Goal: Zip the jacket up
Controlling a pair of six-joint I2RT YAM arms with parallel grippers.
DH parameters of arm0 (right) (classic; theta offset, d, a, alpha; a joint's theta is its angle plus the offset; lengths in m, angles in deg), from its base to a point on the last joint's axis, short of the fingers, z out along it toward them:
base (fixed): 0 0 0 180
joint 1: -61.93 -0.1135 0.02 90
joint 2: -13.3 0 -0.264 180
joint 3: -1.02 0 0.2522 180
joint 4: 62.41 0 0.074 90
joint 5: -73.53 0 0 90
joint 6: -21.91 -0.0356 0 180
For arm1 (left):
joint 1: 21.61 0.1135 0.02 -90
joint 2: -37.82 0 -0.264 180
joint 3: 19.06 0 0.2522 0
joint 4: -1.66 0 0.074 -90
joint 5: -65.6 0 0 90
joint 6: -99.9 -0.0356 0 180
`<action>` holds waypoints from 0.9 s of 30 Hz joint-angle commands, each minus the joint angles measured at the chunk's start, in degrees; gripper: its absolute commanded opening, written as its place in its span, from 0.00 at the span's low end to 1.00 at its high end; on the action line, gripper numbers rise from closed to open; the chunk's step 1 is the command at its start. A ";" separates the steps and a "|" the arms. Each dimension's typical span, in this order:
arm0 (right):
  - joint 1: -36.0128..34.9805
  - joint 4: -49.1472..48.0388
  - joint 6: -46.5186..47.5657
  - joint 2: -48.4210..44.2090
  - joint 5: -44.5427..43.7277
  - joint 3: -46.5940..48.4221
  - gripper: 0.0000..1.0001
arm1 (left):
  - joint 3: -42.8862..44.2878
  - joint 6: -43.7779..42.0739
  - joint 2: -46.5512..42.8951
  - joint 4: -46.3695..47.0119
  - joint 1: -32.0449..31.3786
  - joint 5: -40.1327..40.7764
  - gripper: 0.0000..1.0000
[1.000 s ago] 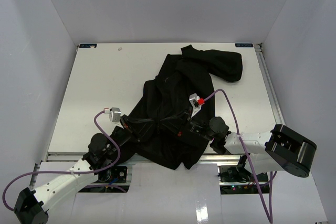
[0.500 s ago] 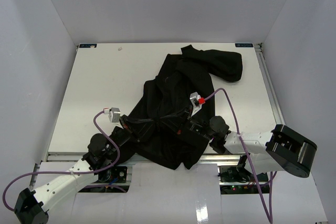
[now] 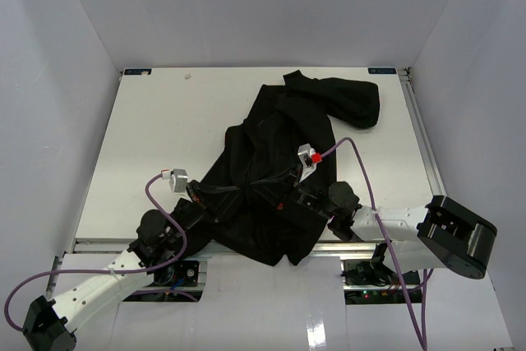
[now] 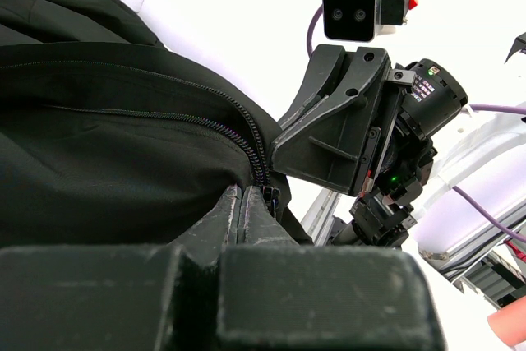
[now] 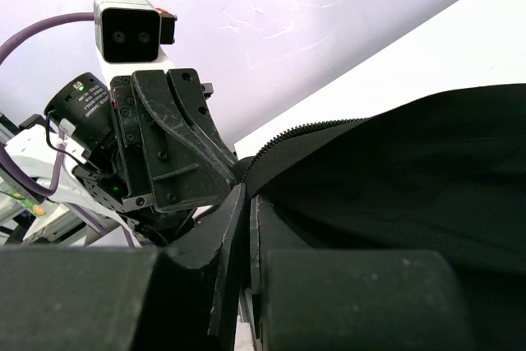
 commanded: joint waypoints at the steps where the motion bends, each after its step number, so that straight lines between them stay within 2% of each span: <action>1: 0.04 -14.02 0.63 0.30 0.24 1.38 0.08 | -1.31 0.17 -0.77 0.93 -0.01 -0.36 0.00; 27: -0.01 -16.20 0.03 1.46 -0.24 -0.50 0.08 | -1.47 0.54 -1.47 0.48 -0.01 0.32 0.00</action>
